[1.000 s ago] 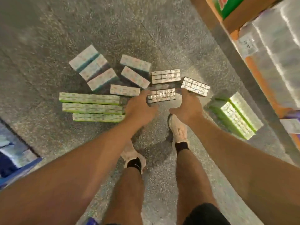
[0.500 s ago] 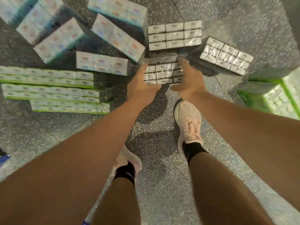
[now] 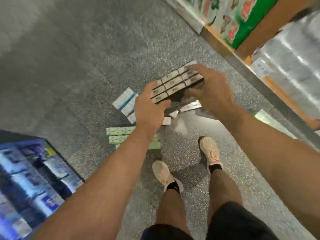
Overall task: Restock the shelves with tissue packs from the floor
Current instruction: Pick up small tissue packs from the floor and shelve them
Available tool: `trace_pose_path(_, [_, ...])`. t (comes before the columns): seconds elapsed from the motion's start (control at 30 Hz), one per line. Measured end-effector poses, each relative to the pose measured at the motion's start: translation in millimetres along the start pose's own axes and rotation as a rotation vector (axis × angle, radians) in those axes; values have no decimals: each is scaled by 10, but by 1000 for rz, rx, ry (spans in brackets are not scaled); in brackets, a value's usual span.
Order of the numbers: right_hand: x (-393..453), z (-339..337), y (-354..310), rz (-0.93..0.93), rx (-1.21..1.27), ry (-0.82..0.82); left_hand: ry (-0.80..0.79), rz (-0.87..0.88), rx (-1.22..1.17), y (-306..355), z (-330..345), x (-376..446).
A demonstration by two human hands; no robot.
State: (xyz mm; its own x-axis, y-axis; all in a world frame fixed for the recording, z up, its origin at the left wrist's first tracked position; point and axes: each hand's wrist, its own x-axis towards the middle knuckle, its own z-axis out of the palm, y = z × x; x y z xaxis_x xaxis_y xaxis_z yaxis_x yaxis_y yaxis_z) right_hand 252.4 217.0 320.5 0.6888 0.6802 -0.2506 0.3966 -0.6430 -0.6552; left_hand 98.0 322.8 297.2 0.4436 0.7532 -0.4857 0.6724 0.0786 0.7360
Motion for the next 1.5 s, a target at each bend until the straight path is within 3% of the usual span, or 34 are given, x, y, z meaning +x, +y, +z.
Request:
trace_pose_path(0.13, [-249, -462, -1196, -172, 29, -12, 206, 92, 97, 589, -1123, -566])
trace_pose_path(0.27, [-599, -738, -2521, -470, 91, 33, 481, 141, 131, 1108, -2401, -1340])
trace_pose_path(0.4, [-1051, -839, -3681, -695, 95, -104, 838, 114, 146, 1365, -3350, -2279])
trace_pose_path(0.67, [-2780, -878, -5435, -1250, 208, -244, 1512, -3, 30, 1282, -4380, -4535])
trace_pose_path(0.87, [-4523, -544, -6207, -1551, 446, -258, 1928, -126, 198, 884, -4816, -6274])
trace_pose_path(0.97, [-5461, -345, -6511, -1640, 565, -233, 2038, -225, 351, 589, -5010, -7122])
trace_pose_path(1.17, [-7249, 133, -7074, -1717, 851, -365, 2158, -381, 679, 36, -5522, -8745])
trace_pose_path(1.5, [-9015, 821, -8169, -1744, 1026, -529, 2142, -626, 885, -666, -6629, -10162])
